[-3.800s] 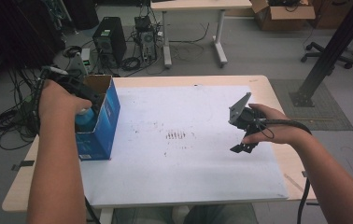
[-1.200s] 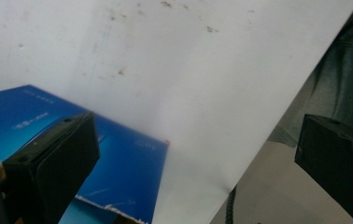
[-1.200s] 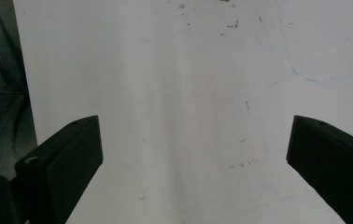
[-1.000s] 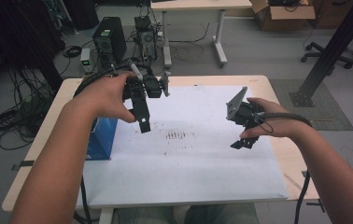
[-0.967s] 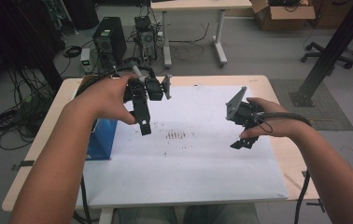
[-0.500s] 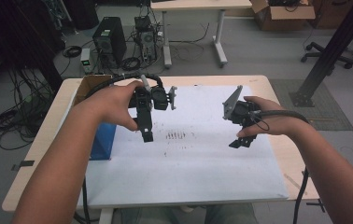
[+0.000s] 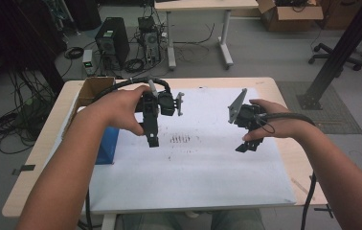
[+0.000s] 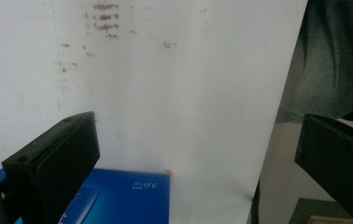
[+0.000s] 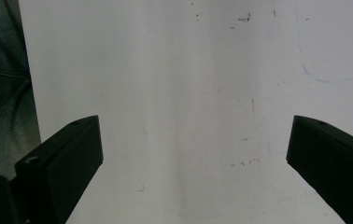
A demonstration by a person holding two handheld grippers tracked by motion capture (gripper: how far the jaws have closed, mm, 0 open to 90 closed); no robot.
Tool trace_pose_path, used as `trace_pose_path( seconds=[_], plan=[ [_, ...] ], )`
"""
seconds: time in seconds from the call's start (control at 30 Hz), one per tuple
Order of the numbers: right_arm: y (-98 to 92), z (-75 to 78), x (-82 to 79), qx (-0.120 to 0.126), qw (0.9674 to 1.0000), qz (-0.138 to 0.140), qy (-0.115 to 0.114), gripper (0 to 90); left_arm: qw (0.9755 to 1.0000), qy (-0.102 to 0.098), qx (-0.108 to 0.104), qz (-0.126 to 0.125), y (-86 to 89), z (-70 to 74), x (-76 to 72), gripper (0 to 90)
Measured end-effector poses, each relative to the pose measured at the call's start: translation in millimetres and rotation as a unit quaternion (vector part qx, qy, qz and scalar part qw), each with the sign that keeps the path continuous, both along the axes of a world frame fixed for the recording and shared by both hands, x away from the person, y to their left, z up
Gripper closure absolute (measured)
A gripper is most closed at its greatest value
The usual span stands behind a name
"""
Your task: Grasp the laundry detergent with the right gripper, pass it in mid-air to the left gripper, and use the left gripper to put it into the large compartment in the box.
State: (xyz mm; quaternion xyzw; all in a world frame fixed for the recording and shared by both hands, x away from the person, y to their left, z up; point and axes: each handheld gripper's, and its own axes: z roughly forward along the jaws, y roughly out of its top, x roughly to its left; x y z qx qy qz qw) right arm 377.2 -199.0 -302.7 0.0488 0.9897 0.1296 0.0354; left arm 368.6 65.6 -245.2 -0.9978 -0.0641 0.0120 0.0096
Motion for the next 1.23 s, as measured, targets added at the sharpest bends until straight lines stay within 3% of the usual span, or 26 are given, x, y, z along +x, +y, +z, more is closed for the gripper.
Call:
trace_pose_path(
  seconds=[1.23],
  plan=[
    [4.3, -0.7, 0.7, 0.003, 1.0, 0.007, 0.0, 3.8, 1.0, 0.001, -0.007, -0.004, -5.8, 0.0, -0.1, 0.2]
  ],
)
